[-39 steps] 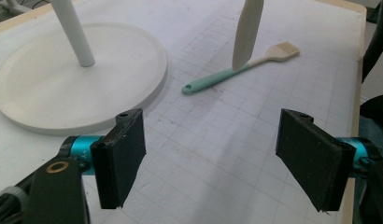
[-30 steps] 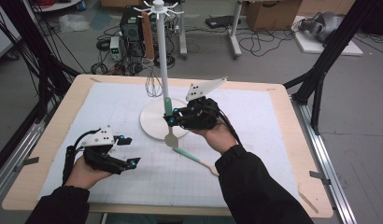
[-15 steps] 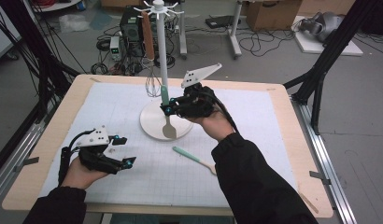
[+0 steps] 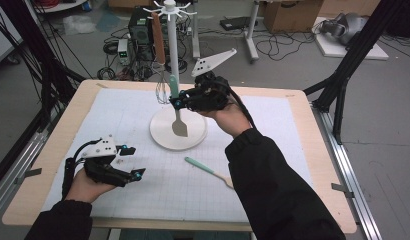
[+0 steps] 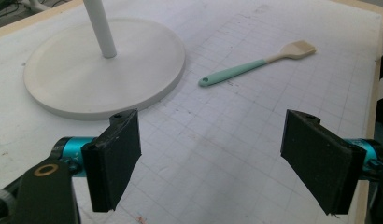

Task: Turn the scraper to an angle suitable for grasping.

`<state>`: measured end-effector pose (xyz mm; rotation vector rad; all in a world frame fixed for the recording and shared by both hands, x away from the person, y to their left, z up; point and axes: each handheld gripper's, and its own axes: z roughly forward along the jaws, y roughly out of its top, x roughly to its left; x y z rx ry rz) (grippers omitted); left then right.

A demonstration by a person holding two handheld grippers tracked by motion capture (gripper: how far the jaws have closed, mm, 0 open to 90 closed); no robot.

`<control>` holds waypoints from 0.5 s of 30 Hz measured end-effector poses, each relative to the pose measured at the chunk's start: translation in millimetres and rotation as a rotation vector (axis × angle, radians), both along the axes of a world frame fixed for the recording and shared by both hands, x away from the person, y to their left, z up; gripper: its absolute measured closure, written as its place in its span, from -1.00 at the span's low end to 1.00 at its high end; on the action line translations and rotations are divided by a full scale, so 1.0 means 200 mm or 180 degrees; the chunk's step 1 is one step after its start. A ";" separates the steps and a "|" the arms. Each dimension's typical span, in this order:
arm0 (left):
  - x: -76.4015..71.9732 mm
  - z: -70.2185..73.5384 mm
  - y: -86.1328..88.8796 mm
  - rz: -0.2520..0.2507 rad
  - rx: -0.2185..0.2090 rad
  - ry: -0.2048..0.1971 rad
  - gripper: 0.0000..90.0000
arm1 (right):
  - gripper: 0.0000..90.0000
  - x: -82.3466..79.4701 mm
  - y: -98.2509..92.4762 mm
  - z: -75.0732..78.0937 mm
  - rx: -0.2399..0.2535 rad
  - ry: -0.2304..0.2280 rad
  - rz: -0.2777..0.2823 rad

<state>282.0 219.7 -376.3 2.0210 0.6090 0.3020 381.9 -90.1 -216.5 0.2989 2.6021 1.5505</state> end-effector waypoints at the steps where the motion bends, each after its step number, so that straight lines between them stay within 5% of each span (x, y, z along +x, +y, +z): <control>1: 0.00 0.00 0.00 0.0004 -0.0006 -0.0002 -0.55 | 0.84 0.00 0.00 0.01 -0.0003 -0.0011 -0.0014; 15: 0.00 0.00 0.00 -0.0020 -0.0011 0.0001 -0.56 | 0.84 0.02 0.00 0.08 -0.0003 -0.0050 0.0002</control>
